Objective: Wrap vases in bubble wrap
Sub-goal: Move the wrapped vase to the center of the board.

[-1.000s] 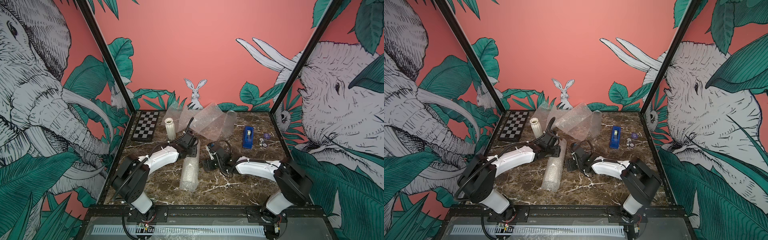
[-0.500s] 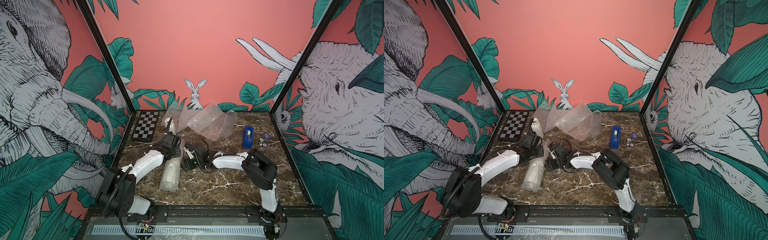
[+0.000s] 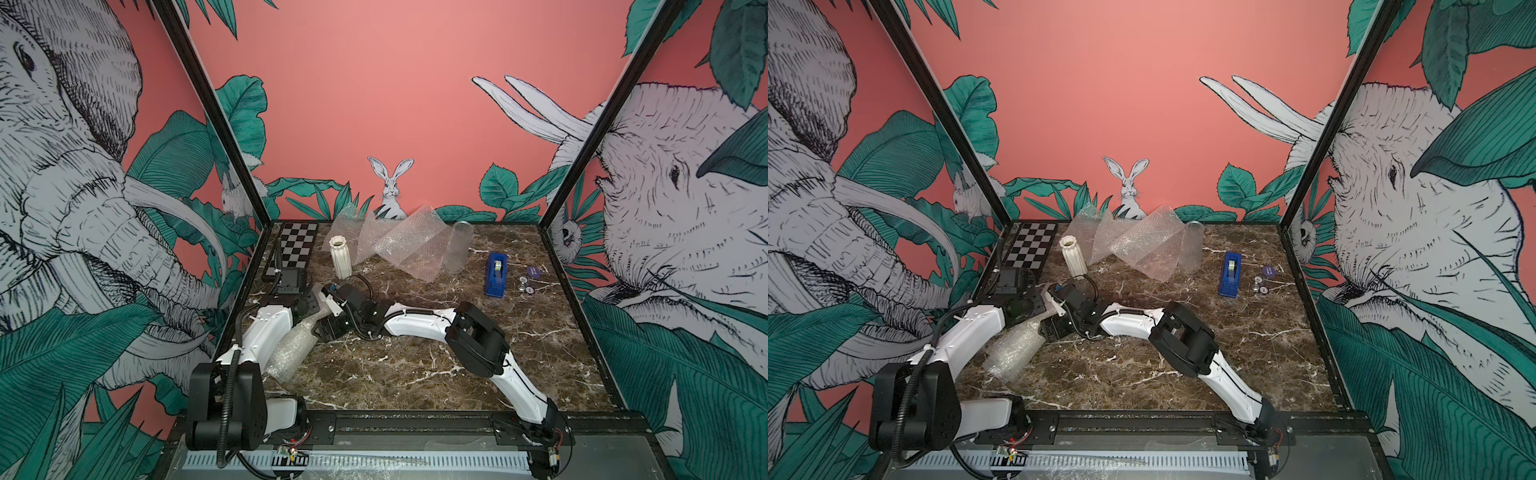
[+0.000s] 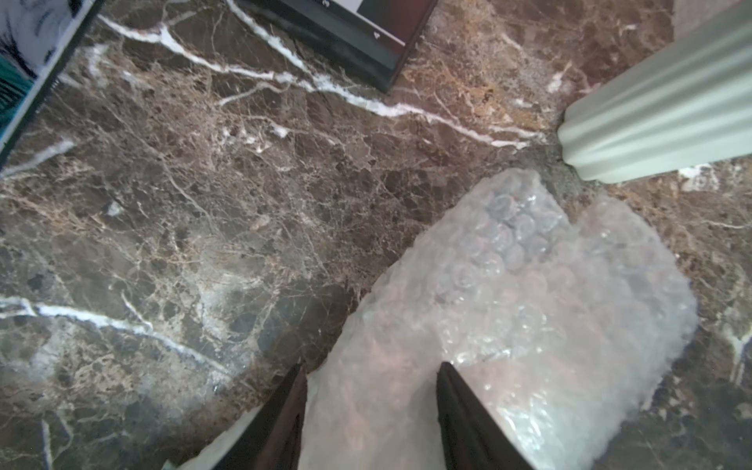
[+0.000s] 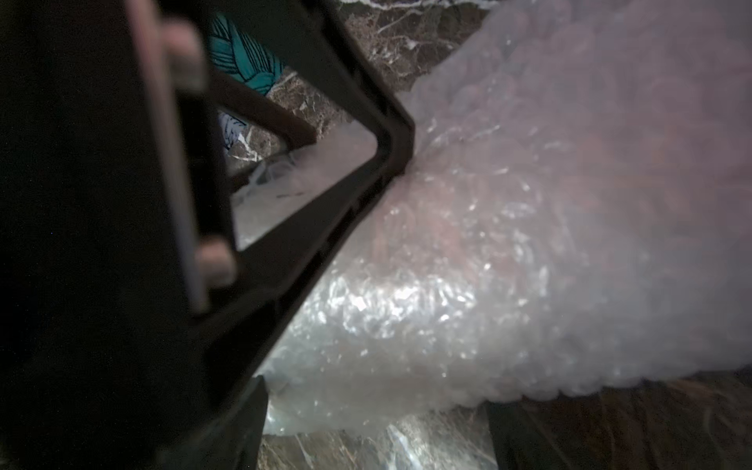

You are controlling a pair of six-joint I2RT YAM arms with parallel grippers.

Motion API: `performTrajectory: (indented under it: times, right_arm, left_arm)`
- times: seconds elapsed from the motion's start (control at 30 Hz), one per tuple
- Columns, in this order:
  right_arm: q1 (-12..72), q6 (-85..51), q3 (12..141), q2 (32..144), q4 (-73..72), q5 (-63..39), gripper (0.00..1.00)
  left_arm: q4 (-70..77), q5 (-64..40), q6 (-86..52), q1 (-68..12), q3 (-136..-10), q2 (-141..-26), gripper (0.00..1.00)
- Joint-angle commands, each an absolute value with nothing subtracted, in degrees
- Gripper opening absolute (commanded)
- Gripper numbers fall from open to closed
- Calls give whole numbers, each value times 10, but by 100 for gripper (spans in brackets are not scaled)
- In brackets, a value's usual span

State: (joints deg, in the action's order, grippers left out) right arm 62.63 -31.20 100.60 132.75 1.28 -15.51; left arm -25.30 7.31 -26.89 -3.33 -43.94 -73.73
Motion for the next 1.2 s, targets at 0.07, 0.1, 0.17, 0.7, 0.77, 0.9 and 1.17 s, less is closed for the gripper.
performTrajectory:
  times: [0.07, 0.1, 0.17, 0.7, 0.77, 0.9, 1.17]
  right_arm:
    - [612, -274, 942, 1238, 20, -111, 88]
    - [609, -269, 922, 1217, 19, -105, 88]
    - [604, -249, 885, 1165, 23, -93, 89]
    - [458, -156, 712, 868, 194, 29, 90]
    - [431, -158, 703, 859, 202, 37, 90]
    - [384, -158, 695, 855, 202, 41, 90]
    - [337, -150, 724, 912, 151, 2, 87]
  left_arm:
    - [-348, 75, -260, -34, -449, -715, 59]
    - [-352, 78, -258, -33, -453, -710, 61]
    - [-369, 85, -253, -33, -467, -697, 68]
    - [-367, 37, -234, -52, -553, -585, 93]
    - [-354, 36, -227, -79, -549, -563, 94]
    - [-304, 35, -216, -151, -522, -548, 95]
    - [-198, 19, -200, -250, -457, -585, 97]
